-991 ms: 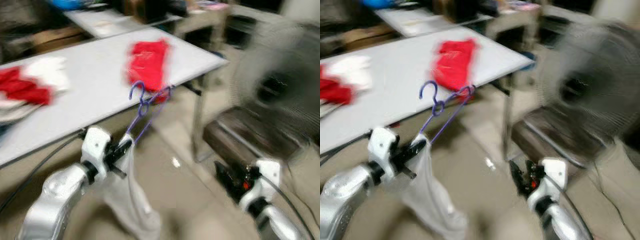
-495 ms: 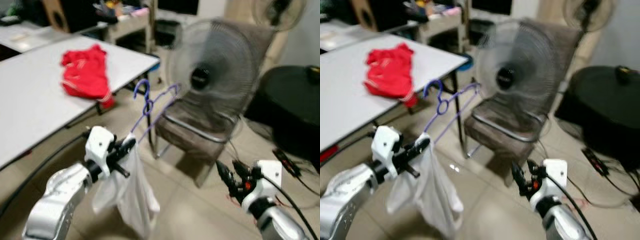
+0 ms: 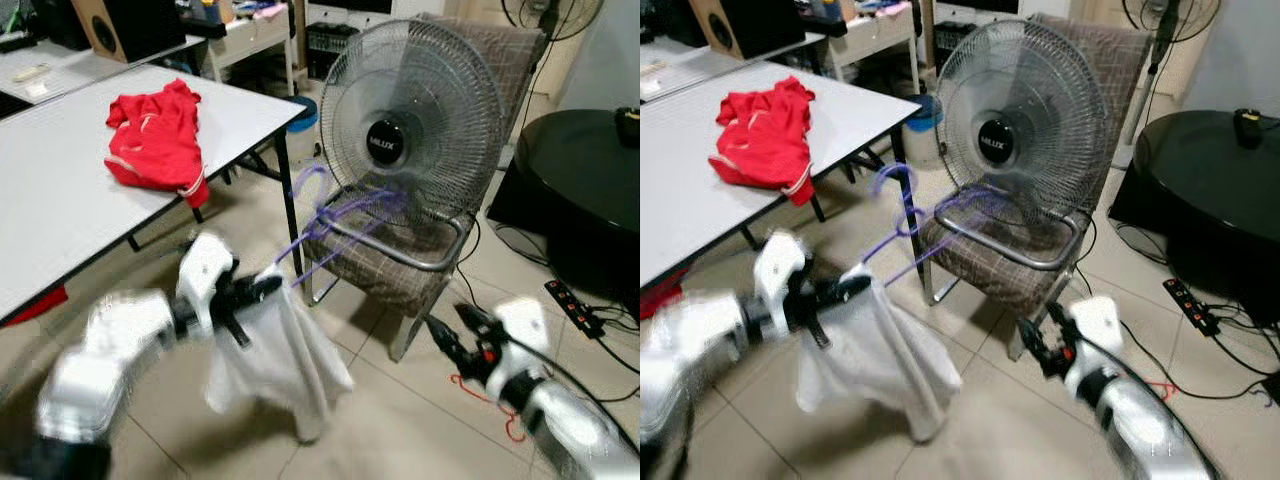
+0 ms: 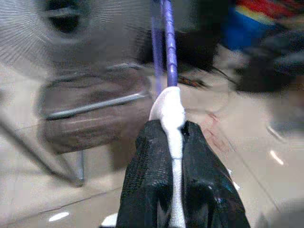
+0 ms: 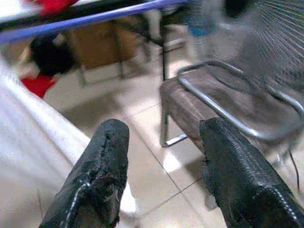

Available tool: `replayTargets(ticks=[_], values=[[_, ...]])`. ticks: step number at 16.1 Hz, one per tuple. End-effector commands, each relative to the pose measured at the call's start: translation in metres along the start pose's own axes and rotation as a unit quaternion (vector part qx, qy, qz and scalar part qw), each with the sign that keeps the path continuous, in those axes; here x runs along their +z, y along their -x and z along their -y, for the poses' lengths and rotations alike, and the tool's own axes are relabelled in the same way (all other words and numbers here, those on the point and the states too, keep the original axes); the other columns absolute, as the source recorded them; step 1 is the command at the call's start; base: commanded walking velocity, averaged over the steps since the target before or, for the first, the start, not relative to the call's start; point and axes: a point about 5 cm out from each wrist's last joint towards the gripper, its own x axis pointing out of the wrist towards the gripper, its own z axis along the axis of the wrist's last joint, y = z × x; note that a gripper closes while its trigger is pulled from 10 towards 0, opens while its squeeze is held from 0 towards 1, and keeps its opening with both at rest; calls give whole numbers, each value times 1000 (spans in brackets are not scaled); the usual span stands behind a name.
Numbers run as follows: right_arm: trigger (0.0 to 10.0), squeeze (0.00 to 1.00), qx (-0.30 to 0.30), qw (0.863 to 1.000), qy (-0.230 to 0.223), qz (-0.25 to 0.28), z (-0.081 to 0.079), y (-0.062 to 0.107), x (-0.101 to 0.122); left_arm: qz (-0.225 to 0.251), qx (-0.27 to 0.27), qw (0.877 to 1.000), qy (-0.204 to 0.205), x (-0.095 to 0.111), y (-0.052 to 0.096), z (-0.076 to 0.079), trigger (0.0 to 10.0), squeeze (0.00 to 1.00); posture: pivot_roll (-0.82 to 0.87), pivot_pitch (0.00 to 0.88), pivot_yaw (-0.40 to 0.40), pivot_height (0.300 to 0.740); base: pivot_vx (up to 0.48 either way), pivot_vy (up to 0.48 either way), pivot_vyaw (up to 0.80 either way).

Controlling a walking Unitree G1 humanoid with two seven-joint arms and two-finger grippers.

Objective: Hang hanger

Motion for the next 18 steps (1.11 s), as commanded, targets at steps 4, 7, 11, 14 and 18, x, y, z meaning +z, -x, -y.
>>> replayTargets(ticks=[4, 7, 11, 14, 18], values=[[10000, 0, 50, 997, 58, -17, 9, -14, -3, -6, -142, 987, -80, 37, -10, -15, 0, 0, 56, 13, 44, 740, 0, 0, 0], [10000, 0, 65, 996, 58, -26, 15, -18, -11, 24, -212, 974, -71, 67, -8, -25, 0, 0, 72, 41, 74, 740, 0, 0, 0], [10000, 0, 93, 994, 45, -22, 18, -21, -19, 24, -268, 959, -90, 84, -8, -30, 0, 0, 84, 57, 94, 740, 0, 0, 0], [10000, 0, 70, 997, 2, -26, 31, -22, -30, 39, -295, 951, -86, 93, -8, -29, 0, 0, 88, 62, 94, 740, 0, 0, 0], [10000, 1000, 119, 978, -170, 15, 34, -34, -28, 60, -331, 937, -92, 105, -11, -18, 0, 0, 90, 65, 87, 740, 0, 0, 0]])
